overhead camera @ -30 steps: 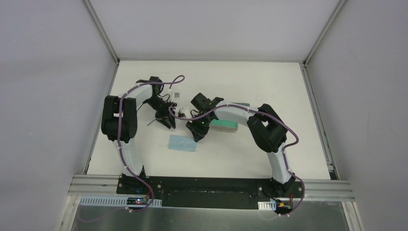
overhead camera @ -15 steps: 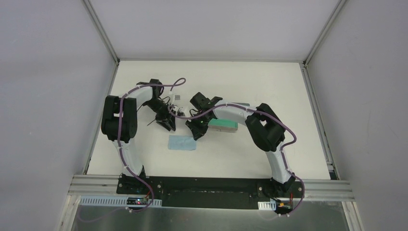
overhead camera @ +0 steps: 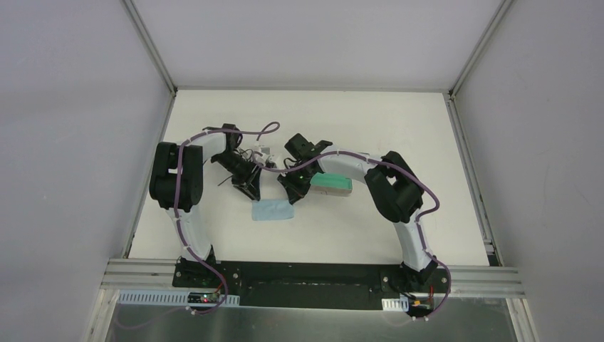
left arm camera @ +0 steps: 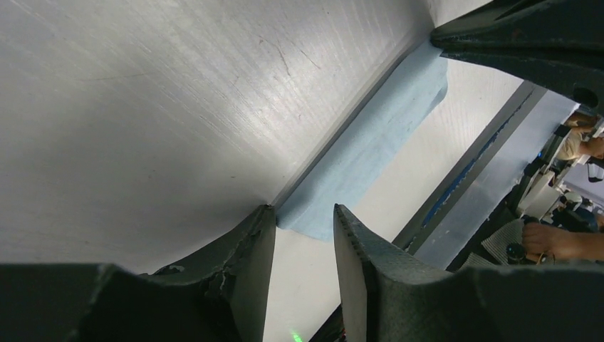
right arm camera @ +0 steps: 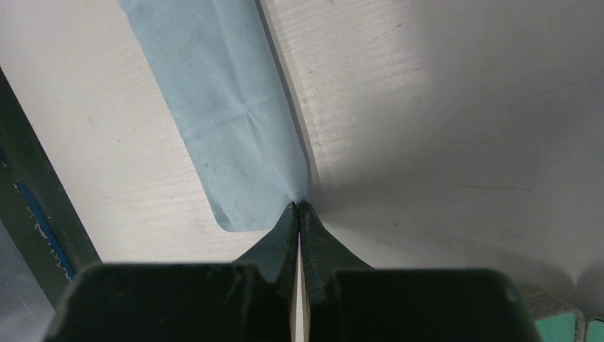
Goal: Organize the sunglasses
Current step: Pick up the glasses cleaning cloth from the center of the board.
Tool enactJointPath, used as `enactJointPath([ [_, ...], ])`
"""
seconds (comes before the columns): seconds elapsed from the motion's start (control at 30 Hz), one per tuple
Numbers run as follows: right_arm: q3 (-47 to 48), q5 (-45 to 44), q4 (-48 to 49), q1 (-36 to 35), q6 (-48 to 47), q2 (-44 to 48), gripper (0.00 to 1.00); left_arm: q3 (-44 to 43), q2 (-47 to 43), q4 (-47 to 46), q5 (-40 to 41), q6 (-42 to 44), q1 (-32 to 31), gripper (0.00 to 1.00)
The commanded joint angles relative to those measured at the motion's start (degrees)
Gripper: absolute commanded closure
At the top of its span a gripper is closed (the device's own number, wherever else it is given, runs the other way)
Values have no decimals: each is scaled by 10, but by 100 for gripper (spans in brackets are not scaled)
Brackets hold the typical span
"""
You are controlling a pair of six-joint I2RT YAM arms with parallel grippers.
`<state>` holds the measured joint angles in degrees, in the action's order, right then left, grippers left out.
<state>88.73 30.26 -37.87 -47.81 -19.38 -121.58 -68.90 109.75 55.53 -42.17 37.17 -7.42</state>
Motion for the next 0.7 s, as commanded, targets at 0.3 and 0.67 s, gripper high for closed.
enactJointPath([
  [0.3,8,-9,15,3,-1,4,100,21,-13,-13,-14,67,1,86],
  [0.67,26,4,-8,10,-5,59,100,-24,-38,12,-59,34,1,100],
])
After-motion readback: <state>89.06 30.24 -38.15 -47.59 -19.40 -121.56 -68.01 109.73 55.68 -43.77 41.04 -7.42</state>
